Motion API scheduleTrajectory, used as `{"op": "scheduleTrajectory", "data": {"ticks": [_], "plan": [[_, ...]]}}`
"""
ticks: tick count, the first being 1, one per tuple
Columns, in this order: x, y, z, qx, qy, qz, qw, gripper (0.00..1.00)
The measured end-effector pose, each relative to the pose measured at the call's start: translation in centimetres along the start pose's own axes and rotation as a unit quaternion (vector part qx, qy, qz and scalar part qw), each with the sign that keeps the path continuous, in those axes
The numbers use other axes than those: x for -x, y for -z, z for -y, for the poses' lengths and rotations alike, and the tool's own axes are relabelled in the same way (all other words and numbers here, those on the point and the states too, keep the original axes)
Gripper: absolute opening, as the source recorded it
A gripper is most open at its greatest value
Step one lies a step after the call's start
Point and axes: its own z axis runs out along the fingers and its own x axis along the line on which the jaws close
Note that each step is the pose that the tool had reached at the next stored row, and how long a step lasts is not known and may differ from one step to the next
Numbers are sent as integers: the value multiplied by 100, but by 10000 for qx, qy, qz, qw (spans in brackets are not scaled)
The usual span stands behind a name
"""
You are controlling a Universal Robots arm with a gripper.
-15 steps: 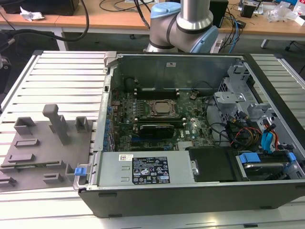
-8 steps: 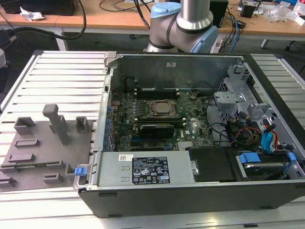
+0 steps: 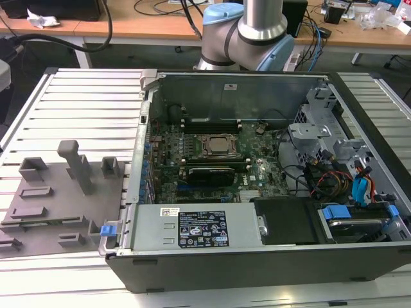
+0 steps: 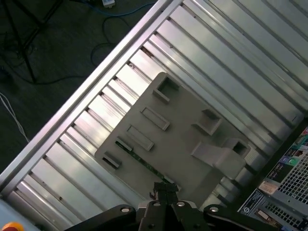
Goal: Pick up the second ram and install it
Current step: 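Pick up the second ram and move it above second insertion slot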
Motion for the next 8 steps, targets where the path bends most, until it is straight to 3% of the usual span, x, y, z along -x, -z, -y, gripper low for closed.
{"op": "scheduleTrajectory", "data": {"ticks": [8], "plan": [[0, 0, 0, 13, 533, -24, 9986, 11]]}}
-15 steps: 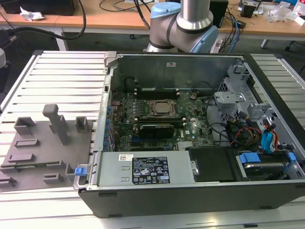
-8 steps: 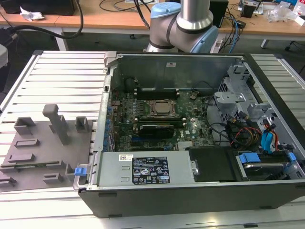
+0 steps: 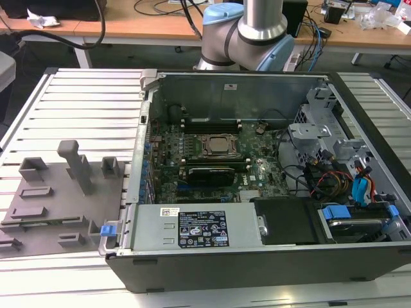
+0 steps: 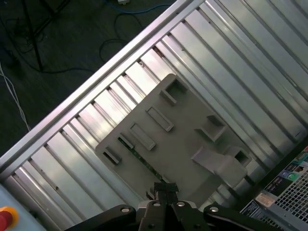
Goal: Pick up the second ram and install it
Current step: 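Pick up the second ram and move it above second insertion slot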
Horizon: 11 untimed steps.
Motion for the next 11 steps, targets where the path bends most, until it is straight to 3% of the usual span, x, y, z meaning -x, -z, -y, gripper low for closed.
{"op": "scheduleTrajectory", "data": {"ticks": [11], "plan": [[0, 0, 0, 11, 471, -21, 9989, 11]]}}
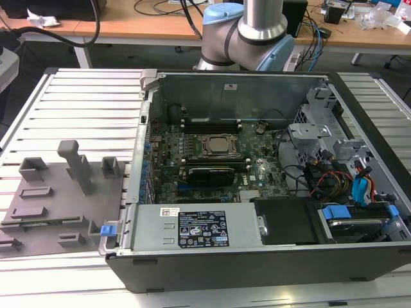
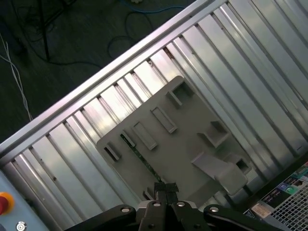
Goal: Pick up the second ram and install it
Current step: 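Pick up the second ram and move it above second insertion slot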
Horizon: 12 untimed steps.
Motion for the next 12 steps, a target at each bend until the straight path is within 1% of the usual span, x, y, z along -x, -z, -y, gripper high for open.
{"op": "scheduleTrajectory", "data": {"ticks": [1, 3, 5, 9, 11, 12], "plan": [[0, 0, 0, 2, 83, -3, 10000, 11], [0, 0, 0, 4, 160, -7, 9999, 11], [0, 0, 0, 7, 291, -13, 9996, 11], [0, 0, 0, 10, 412, -18, 9992, 11], [0, 0, 0, 11, 487, -21, 9988, 11], [0, 0, 0, 13, 557, -25, 9984, 11]]}}
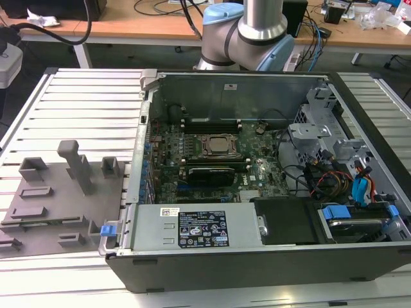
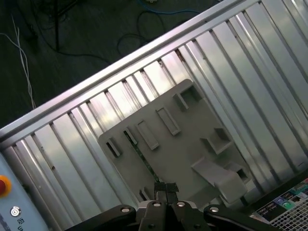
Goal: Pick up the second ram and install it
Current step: 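Pick up the second ram and move it above second insertion slot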
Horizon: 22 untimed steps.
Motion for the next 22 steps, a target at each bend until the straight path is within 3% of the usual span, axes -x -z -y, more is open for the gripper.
{"op": "scheduleTrajectory", "data": {"ticks": [7, 13, 18, 20, 22], "plan": [[0, 0, 0, 7, 315, -14, 9995, 11], [0, 0, 0, 15, 634, -28, 9980, 11], [0, 0, 0, 21, 912, -41, 9958, 11], [0, 0, 0, 26, 1103, -50, 9939, 11], [0, 0, 0, 27, 1179, -53, 9930, 11]]}}
